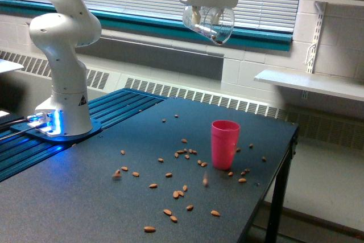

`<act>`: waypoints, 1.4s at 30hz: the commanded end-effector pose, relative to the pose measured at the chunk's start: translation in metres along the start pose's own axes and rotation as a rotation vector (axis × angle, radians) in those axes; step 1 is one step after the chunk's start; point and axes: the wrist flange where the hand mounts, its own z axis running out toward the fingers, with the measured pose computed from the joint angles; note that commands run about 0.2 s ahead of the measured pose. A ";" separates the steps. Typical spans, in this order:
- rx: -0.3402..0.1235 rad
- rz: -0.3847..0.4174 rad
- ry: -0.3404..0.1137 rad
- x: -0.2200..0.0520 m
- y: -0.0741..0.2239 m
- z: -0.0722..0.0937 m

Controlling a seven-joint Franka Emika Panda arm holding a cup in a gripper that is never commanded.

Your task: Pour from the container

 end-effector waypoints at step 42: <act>-0.040 0.024 -0.067 -0.041 0.002 -0.025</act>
